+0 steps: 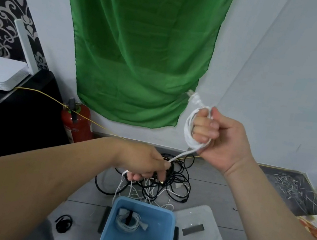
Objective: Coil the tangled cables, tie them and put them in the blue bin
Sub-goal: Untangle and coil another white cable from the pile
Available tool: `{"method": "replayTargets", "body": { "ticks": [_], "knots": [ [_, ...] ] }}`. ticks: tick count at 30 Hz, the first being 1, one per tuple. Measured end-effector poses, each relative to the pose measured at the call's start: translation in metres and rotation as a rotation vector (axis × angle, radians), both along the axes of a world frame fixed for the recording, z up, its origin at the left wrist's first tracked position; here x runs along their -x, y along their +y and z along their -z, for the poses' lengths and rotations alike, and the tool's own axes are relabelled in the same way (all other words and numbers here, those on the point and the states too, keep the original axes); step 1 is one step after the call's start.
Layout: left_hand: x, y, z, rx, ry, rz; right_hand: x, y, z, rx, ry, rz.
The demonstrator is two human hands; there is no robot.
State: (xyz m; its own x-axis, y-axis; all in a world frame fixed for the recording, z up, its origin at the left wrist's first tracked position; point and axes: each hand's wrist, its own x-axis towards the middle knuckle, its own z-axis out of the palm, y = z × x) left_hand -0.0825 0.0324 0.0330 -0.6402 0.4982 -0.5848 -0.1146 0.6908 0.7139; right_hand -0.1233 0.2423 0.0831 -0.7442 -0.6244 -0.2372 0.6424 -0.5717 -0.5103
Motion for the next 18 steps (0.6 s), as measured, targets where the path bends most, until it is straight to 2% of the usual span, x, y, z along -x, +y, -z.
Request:
{"method": "replayTargets", "body": {
  "ticks": [2, 5, 9, 11, 13, 16, 18],
  "knots": [
    [0.007, -0.013, 0.000, 0.154, 0.148, -0.005, -0.008, 0.001, -0.004, -0.217, 0.130, -0.302],
    [0.019, -0.033, -0.005, 0.180, 0.341, -0.110, -0.018, 0.000, -0.002, -0.574, 0.258, -0.644],
    [0.023, -0.037, -0.018, 0.247, 0.534, -0.150, -0.021, -0.013, 0.008, -1.014, 0.227, -0.814],
    [0.024, -0.031, -0.023, 0.256, 0.640, -0.176, -0.022, -0.021, 0.015, -1.173, 0.228, -0.812],
    [0.022, -0.023, -0.028, 0.238, 0.727, -0.225, -0.021, -0.030, 0.022, -1.229, 0.238, -0.708],
    [0.015, -0.004, -0.034, 0.102, 0.712, -0.323, -0.014, -0.036, 0.029, -1.117, 0.196, -0.409],
    [0.008, 0.007, -0.035, -0.059, 0.540, -0.367, -0.009, -0.037, 0.027, -0.964, 0.147, -0.200]
  ]
}}
